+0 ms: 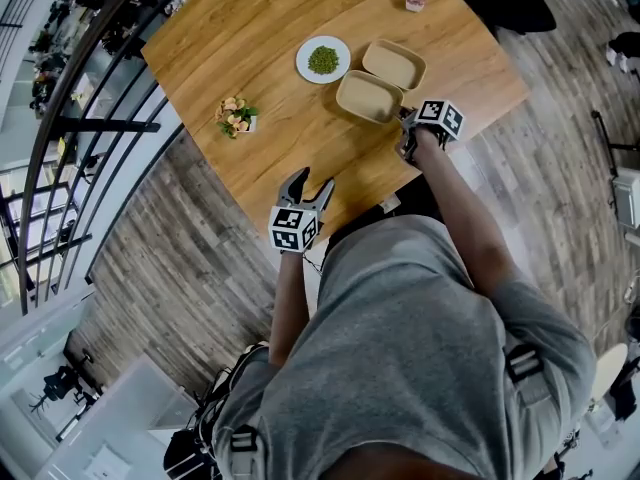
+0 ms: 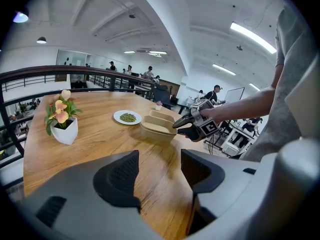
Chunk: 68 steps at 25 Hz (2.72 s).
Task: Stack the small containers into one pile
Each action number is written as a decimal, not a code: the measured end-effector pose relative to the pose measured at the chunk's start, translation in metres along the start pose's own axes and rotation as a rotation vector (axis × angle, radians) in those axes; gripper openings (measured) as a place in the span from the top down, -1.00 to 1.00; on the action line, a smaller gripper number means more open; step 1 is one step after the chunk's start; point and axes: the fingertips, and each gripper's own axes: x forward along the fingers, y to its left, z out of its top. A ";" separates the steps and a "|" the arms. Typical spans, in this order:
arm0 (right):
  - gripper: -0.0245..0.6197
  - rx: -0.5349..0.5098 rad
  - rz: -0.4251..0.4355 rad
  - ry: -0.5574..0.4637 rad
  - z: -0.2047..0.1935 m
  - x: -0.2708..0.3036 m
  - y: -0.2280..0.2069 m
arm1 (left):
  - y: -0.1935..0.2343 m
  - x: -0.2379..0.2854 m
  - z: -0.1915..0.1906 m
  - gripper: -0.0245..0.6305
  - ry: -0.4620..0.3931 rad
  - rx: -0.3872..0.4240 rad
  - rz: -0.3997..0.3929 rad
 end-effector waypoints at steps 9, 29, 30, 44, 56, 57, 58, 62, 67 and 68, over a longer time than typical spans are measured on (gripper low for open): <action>0.74 0.014 -0.034 0.021 0.003 0.007 -0.003 | 0.003 0.003 0.005 0.10 0.011 -0.005 0.021; 0.76 0.055 -0.016 -0.009 -0.002 -0.008 -0.005 | -0.001 -0.003 0.001 0.10 -0.010 0.000 0.027; 0.76 0.055 -0.014 -0.010 -0.003 -0.009 -0.004 | -0.002 -0.003 0.001 0.10 -0.011 0.001 0.026; 0.74 0.037 0.033 -0.029 0.001 -0.020 0.025 | -0.007 -0.006 0.000 0.10 -0.034 0.012 0.022; 0.75 0.011 0.058 -0.041 0.032 -0.034 0.040 | -0.012 0.004 0.009 0.10 -0.049 -0.007 0.044; 0.76 0.012 0.063 -0.037 0.035 -0.034 0.041 | -0.013 0.006 0.012 0.10 -0.051 -0.008 0.047; 0.76 0.013 0.067 -0.032 0.037 -0.033 0.042 | -0.014 0.008 0.014 0.10 -0.053 -0.009 0.049; 0.75 0.019 0.077 -0.024 0.044 -0.030 0.047 | -0.015 0.013 0.023 0.10 -0.052 -0.010 0.055; 0.75 0.029 0.090 -0.021 0.058 -0.030 0.051 | -0.015 0.018 0.029 0.10 -0.045 -0.014 0.071; 0.75 0.032 0.092 -0.022 0.062 -0.030 0.051 | -0.015 0.019 0.031 0.10 -0.044 -0.014 0.073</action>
